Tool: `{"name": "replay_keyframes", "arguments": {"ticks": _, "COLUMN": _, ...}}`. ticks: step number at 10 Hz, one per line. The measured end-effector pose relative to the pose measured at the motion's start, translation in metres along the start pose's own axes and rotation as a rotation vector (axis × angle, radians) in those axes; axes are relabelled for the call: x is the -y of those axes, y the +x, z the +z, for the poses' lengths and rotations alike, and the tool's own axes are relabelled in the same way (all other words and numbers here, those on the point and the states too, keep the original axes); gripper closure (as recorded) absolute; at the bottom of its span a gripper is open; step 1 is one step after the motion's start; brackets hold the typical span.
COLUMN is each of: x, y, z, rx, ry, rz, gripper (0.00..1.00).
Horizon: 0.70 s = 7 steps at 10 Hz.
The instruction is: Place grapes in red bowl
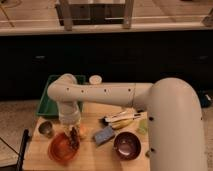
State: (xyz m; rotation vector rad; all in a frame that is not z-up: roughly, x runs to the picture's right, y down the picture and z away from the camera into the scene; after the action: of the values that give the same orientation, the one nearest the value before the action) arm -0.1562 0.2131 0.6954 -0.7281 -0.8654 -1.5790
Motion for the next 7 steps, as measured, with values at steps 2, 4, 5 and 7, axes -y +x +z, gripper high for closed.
{"name": "replay_keyframes", "arguments": {"ticks": 2, "x": 0.0012, "y": 0.0004, "z": 0.0009, "rx": 0.003, "ry": 0.003, "rz": -0.004, "gripper": 0.20}}
{"name": "replay_keyframes", "arguments": {"ticks": 4, "x": 0.0024, "y": 0.0016, "z": 0.0021, "rx": 0.008, "ry": 0.000, "rz": -0.006, "gripper": 0.20}}
{"name": "replay_keyframes", "arguments": {"ticks": 5, "x": 0.0032, "y": 0.0022, "z": 0.0024, "rx": 0.011, "ry": -0.001, "rz": -0.008, "gripper": 0.20}}
{"name": "replay_keyframes", "arguments": {"ticks": 7, "x": 0.0043, "y": 0.0028, "z": 0.0023, "rx": 0.011, "ry": -0.003, "rz": -0.011, "gripper": 0.20}}
